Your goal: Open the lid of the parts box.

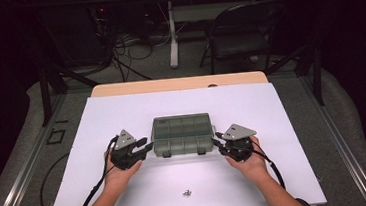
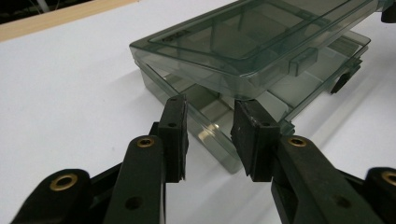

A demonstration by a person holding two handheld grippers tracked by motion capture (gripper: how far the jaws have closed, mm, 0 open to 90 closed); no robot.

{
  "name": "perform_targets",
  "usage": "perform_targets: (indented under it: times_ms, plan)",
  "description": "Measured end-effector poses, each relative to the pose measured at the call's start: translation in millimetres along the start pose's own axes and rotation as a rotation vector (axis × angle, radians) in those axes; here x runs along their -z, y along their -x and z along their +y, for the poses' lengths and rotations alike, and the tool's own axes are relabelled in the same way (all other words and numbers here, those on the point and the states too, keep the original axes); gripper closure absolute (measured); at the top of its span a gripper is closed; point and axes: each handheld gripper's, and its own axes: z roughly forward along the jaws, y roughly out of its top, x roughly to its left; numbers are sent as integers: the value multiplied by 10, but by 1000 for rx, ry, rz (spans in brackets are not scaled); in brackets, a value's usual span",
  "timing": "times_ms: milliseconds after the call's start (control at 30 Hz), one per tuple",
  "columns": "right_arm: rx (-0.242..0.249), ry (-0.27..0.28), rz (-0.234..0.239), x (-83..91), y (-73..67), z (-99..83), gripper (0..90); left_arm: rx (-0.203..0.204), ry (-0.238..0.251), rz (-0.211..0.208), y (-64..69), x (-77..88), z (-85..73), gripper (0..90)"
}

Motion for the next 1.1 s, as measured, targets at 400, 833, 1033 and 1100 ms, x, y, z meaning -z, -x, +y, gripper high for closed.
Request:
perform_targets:
  times_ms: [400, 833, 1033, 1100]
  plan:
    - [10, 1, -33, 21, 25, 171, 693, -34, 22, -2, 36, 46, 161, 673]
    - [2, 14, -33, 3, 114, 354, 741, -23, 26, 21, -6, 40, 361, 762]
    - [-10, 12, -37, -11, 164, 428, 757, -24, 24, 31, -34, 32, 442, 767]
    - [-16, 3, -37, -16, 191, 465, 773, -19, 17, 37, -45, 25, 481, 768]
